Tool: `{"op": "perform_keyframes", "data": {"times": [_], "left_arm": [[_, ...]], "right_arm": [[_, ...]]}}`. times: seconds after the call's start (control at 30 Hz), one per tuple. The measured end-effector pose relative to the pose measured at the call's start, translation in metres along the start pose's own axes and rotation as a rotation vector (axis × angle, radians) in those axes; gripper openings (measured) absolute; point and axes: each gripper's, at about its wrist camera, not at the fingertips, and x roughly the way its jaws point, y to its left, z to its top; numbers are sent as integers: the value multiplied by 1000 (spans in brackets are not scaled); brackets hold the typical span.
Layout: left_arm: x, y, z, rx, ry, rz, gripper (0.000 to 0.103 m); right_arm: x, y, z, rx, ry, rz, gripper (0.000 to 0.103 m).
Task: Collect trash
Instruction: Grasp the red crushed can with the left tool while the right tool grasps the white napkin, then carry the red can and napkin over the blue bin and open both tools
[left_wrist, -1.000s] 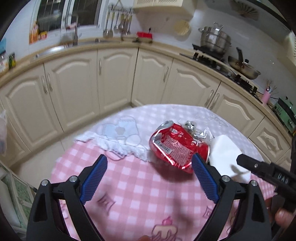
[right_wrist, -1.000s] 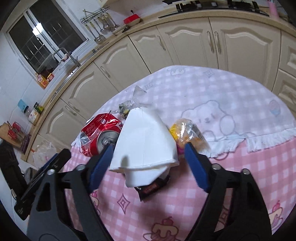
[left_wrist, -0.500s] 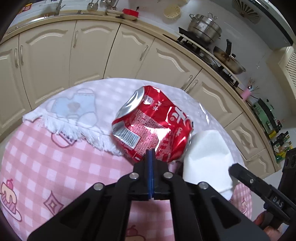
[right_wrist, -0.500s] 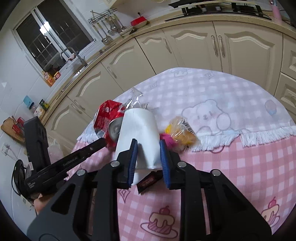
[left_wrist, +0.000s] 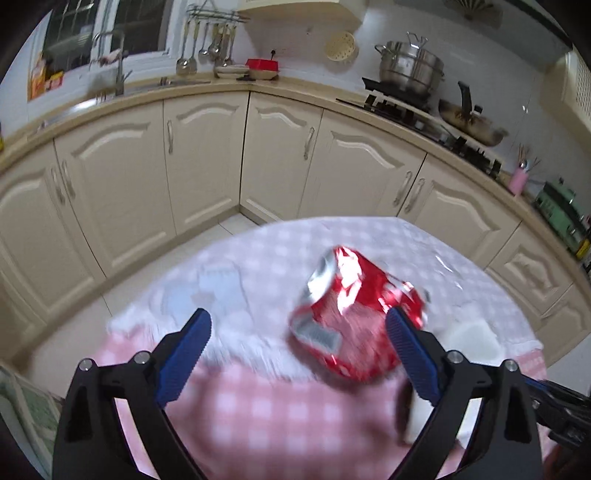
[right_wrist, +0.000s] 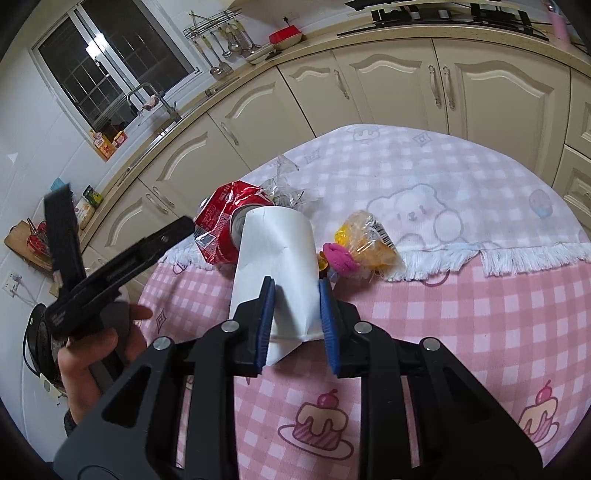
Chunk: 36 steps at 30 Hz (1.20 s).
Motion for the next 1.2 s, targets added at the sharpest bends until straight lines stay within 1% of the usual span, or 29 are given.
{"op": "perform_keyframes", "data": {"times": [0.07,0.1,0.13,0.17,0.2,0.27,0.37,0.47,0.63,0.67,0.7,0.8,0.87,0.9,0.93,0.97,1.0,1.03,1.13,1.2], "left_arm": [[16,-3,9,58,17,0,92],[24,-3,9,89,39,-16,84],[32,-3,8,110,71,-35,46],[39,-3,6,110,94,-85,28],[37,-1,6,97,89,-106,24],[29,0,5,103,91,-115,17],[11,4,-5,106,77,-97,17],[-10,15,-19,65,61,-98,17],[-45,27,-46,52,27,-90,17],[-49,26,-50,53,22,-90,17],[-61,28,-58,52,14,-94,17],[-84,28,-74,60,0,-105,17],[-95,27,-85,61,-7,-114,17],[-100,26,-91,62,-9,-116,17],[-103,26,-95,62,-10,-118,17],[-107,25,-100,59,-10,-119,17],[-111,26,-105,53,-8,-124,17],[-112,23,-108,49,-7,-127,17],[-119,21,-117,49,-6,-127,17],[-123,20,-122,48,-6,-126,17]], "right_arm": [[1,-1,1,2,2,3,25],[2,-1,2,-3,4,5,25],[3,-1,2,-8,5,6,25],[4,0,2,-11,6,10,24],[4,0,2,-12,7,12,24],[2,1,0,-19,6,19,23],[-6,4,-3,-24,-7,34,20],[-17,8,-11,-39,-19,46,18],[-39,3,-32,-33,-21,54,16],[-45,0,-39,-28,-17,55,16],[-48,-2,-45,-22,-13,55,16],[-55,-15,-65,3,26,42,17],[-54,-21,-73,-5,50,7,18],[-52,-23,-75,1,60,6,20],[-48,-25,-75,11,69,10,25],[-45,-26,-75,13,64,3,45],[-42,-26,-75,12,52,-4,56],[-41,-27,-73,19,45,1,61],[-38,-31,-68,58,20,1,63],[-35,-30,-61,62,4,-11,67]]}}
